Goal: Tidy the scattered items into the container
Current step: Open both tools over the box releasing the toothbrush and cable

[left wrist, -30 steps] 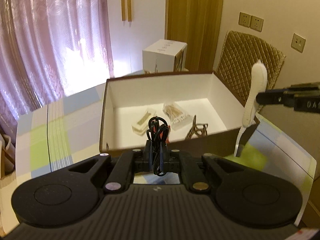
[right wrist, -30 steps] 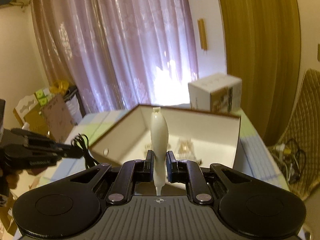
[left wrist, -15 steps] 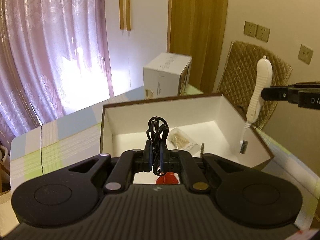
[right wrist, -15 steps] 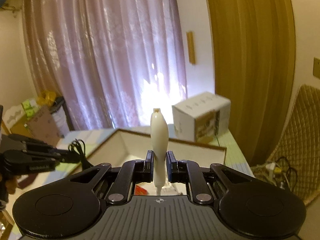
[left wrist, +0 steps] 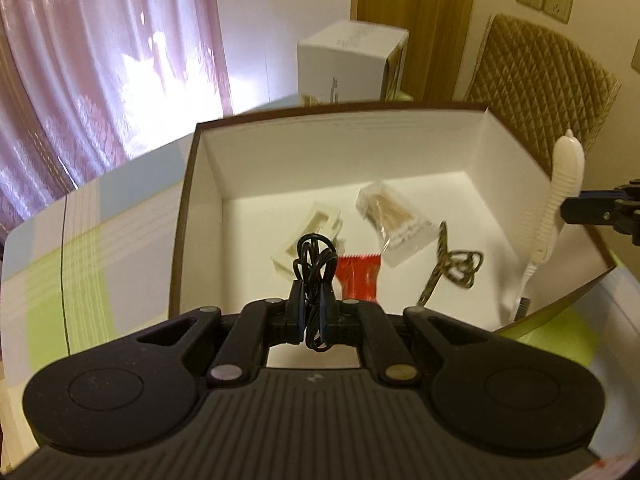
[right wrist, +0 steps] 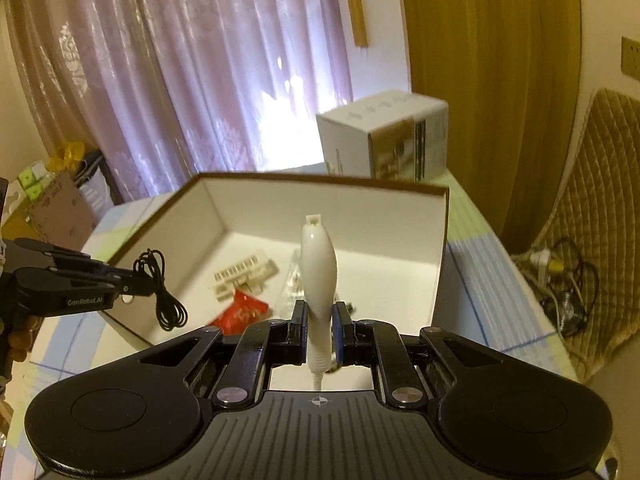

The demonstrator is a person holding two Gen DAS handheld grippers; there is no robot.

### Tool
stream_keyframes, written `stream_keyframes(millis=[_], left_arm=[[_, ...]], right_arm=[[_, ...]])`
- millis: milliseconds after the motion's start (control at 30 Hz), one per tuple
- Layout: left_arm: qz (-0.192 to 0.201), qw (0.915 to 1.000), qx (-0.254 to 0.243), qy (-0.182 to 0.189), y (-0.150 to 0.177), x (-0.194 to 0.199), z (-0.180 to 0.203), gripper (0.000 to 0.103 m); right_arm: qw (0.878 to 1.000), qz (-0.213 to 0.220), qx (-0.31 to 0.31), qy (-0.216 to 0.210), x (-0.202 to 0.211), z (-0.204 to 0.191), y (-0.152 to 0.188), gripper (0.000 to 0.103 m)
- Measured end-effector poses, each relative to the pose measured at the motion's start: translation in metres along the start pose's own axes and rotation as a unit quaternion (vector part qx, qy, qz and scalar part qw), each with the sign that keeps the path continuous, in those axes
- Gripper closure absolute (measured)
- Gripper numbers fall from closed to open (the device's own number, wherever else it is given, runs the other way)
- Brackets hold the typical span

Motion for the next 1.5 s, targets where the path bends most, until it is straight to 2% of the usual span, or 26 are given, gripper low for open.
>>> stream_keyframes(millis=[467,633,767,1000,1033,1100,1133,1167,1267,1300,1400,1467,1500], left_arm=[[-0.036,0.9993,-0.009,0.009,0.004,-0.025,0.001,0.099],[-0.053,0.9984,-0.011,0.013,0.004,-0.035,0.001,0.099],[-0.065,0.9977,-0.01,0.018,0.002,-0.042,0.0,0.099],[-0.079,0.9967,-0.005,0.017,0.003,-0.05,-0.004,0.093],[-0.08,0.9967,-0.003,0.017,0.004,-0.05,-0.004,0.088],[-0.081,0.9965,0.002,0.019,0.005,-0.05,-0.005,0.081],[-0.082,0.9964,0.003,0.02,0.006,-0.05,-0.005,0.078],[-0.083,0.9964,0.003,0.02,0.007,-0.049,-0.005,0.074],[-0.084,0.9964,0.005,0.013,0.009,-0.045,-0.005,0.06],[-0.083,0.9964,0.008,0.013,0.009,-0.043,-0.005,0.058],[-0.077,0.9965,0.019,0.025,0.008,-0.036,-0.005,0.047],[-0.07,0.9969,0.023,0.028,0.005,-0.03,-0.002,0.035],[-0.067,0.9973,0.021,0.023,0.004,-0.027,-0.001,0.03]], right_arm=[[0.999,-0.033,0.0,0.031,-0.029,0.006,-0.001,0.094],[0.997,-0.052,0.008,0.055,-0.045,0.008,-0.006,0.1],[0.996,-0.063,0.01,0.063,-0.057,0.012,-0.009,0.1],[0.997,-0.07,0.006,0.044,-0.056,0.01,-0.007,0.097],[0.997,-0.072,0.006,0.041,-0.056,0.009,-0.006,0.091],[0.997,-0.071,0.007,0.035,-0.055,0.008,-0.004,0.062],[0.997,-0.067,0.008,0.035,-0.053,0.007,-0.003,0.039],[0.998,-0.059,0.011,0.034,-0.051,0.005,-0.002,0.035],[0.998,-0.057,0.013,0.027,-0.049,0.002,0.001,0.033],[0.998,-0.059,0.012,0.027,-0.049,0.002,0.002,0.032],[0.997,-0.062,0.022,0.028,-0.048,-0.001,0.007,0.019],[0.997,-0.059,0.028,0.033,-0.046,-0.002,0.01,0.009],[0.997,-0.057,0.03,0.034,-0.045,-0.003,0.012,0.007]])
Point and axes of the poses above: each gripper's, at about its wrist camera, not at the fingertips, and x roughly against the way its jaws point, z to its right, y to its underside, the point moved 5 cm from there along -x, roughly the way its jaws point, and after that the axes turned 15 degrees about -x, right-handed, at the moved point
